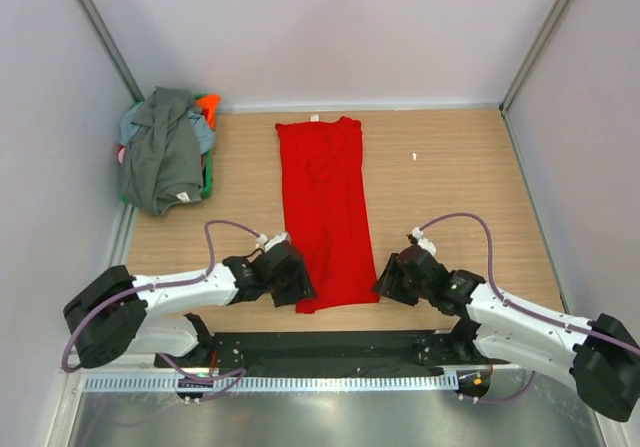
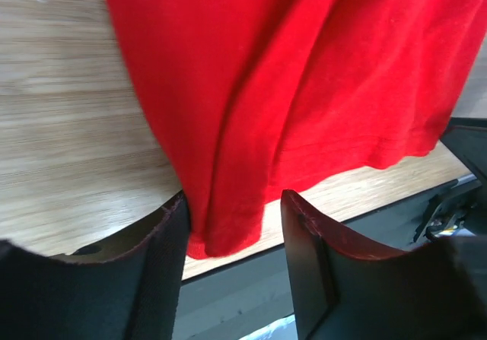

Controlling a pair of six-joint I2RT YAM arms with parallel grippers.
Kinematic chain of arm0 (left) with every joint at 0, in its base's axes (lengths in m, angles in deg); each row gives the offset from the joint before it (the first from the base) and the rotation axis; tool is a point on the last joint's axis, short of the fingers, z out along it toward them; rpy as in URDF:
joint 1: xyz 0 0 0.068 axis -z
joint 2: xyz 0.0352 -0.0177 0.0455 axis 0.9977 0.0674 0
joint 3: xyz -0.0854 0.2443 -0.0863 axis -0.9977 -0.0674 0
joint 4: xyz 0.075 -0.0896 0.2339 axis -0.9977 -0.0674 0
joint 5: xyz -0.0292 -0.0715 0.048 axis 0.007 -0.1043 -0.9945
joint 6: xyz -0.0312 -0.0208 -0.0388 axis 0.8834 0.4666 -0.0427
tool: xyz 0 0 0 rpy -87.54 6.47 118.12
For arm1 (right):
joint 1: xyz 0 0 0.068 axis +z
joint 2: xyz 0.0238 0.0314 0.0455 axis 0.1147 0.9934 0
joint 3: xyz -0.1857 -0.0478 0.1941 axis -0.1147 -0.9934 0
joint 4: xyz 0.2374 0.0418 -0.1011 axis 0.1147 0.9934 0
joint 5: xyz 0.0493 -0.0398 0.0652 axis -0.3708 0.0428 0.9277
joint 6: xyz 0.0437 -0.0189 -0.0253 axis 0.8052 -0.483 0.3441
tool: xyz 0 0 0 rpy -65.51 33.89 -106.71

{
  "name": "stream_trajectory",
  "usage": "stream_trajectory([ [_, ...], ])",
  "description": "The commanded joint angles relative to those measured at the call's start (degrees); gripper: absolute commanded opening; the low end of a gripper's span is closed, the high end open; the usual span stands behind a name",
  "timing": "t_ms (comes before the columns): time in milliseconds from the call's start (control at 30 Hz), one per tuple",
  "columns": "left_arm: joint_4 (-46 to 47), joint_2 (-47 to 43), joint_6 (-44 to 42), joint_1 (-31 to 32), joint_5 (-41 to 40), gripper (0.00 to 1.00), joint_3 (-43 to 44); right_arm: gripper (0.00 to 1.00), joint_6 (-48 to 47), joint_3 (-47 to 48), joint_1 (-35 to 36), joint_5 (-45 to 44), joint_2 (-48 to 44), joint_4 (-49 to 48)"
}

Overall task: Fold and stack the t-shirts
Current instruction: Fold the tshirt

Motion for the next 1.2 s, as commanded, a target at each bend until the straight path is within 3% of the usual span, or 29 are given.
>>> stream_trajectory([
  [0, -1.4, 3.8, 1.7, 1.9, -2.6, 0.52, -1.8, 0.48, 0.6, -1.0, 0.9, 0.1, 1.0, 0.8],
  [133, -1.2, 3.4, 2.1, 2.3, -3.4, 0.42, -1.8, 0.4, 1.3, -2.4, 1.2, 0.7, 0.0, -0.5],
  [267, -1.1, 3.1, 1.8, 2.3, -3.6, 0.2, -1.3, 0.26, 0.4, -2.4, 1.2, 1.0, 0.2, -1.3],
  [567, -1.4, 2.8, 1.7, 3.6, -3.8, 0.06, -1.0, 0.01, 0.8, -3.9, 1.7, 2.5, -2.2, -4.9],
  [667, -2.3, 1.8, 1.8, 4.0, -4.0, 0.0, -1.0, 0.02, 1.6, -4.0, 2.1, 2.5, -4.5, -3.6],
  [967, -12.4, 0.9, 4.2, 12.6, -8.9, 0.0, 3.1, 0.01, 6.1, -3.2, 7.7, 0.2, -13.1, 5.6],
  [1167, -17.3, -0.4, 5.1, 13.9, -10.8, 0.0, 5.9, 0.02, 7.4, 1.2, 12.3, -4.0, -13.3, 8.0],
])
